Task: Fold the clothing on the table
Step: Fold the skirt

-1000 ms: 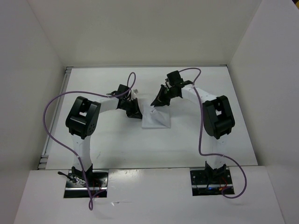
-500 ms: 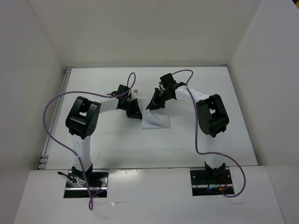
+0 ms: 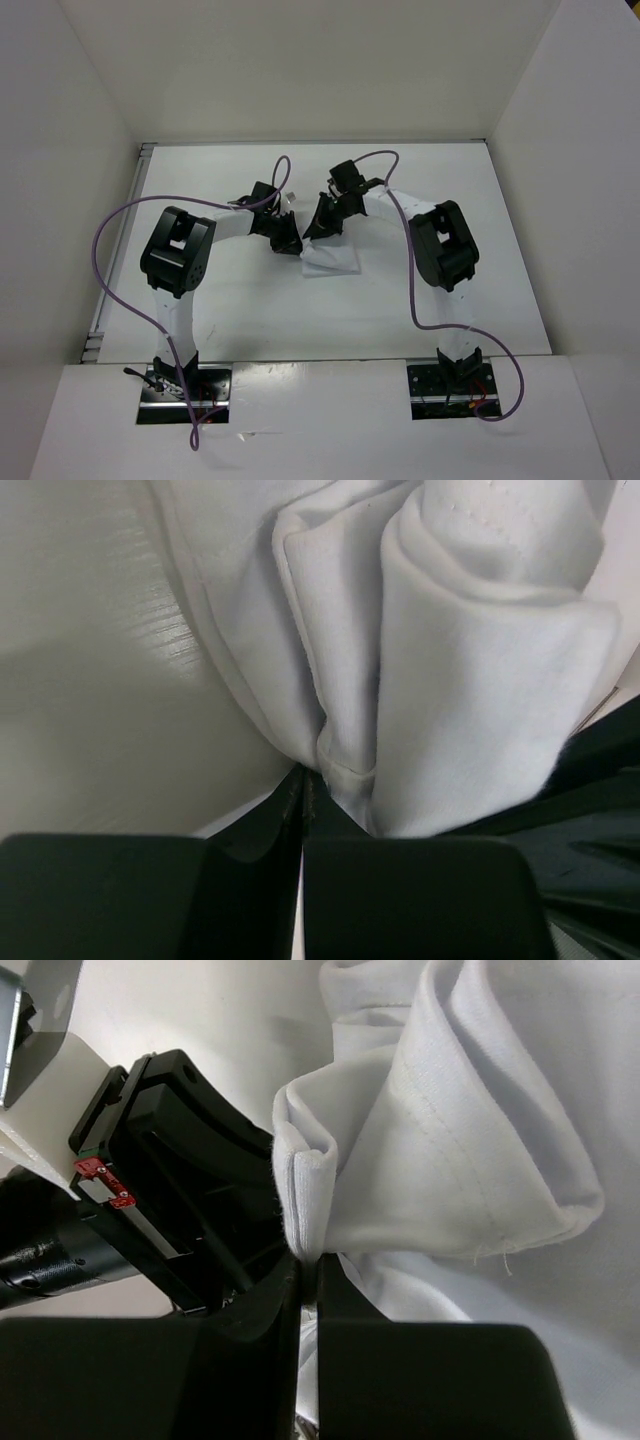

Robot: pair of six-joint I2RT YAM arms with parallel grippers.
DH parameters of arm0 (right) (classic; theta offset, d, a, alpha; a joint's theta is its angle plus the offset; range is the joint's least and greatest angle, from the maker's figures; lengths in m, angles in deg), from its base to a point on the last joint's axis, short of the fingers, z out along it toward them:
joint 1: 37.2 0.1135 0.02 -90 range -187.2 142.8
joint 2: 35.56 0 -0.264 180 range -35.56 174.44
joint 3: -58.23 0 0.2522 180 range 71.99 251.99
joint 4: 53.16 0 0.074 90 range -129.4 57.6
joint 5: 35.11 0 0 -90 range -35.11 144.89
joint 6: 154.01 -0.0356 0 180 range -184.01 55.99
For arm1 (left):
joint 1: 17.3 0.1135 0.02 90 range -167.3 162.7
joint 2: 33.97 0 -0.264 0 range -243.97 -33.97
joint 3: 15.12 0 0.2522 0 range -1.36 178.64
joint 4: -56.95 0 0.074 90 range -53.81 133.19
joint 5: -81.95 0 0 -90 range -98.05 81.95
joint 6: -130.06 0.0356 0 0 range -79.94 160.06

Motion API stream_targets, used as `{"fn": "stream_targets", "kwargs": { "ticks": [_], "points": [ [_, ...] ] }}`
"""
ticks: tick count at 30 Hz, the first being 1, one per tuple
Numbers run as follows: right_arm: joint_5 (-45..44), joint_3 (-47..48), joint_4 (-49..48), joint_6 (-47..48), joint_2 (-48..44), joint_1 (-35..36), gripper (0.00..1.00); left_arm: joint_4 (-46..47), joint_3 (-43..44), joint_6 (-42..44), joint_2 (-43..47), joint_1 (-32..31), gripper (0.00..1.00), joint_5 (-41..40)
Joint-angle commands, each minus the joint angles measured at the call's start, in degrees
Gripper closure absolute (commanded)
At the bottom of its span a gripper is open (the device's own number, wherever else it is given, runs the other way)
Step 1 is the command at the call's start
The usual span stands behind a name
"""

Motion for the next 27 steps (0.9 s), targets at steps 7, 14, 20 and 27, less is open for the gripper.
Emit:
{"fn": "stream_targets", "kwargs": {
  "ticks": [7,14,20,27],
  "points": [
    [3.2,2.1,-4.2,1.2,-4.6,1.3,0.42,-4.1,-1.5,2.0,5.2,1.1,1.00,-5.3],
    [0.7,-6.1,-6.4,-0.9,-21.4,-2.3,0.42,-14.5,6.1,6.2,22.3,1.6,0.89,-14.3],
    [-2.0,-14.8,-4.7,-0.3,-25.4,-5.7,0.71,-8.3,8.8,5.7,18.1,-3.2,0.91,1.8],
    [2.5,-18.1,-9.0,-0.3,-19.0,-5.7,0.98,-5.5,13.1,5.6,5.1,-3.8,0.95,2.5]
  ]
}}
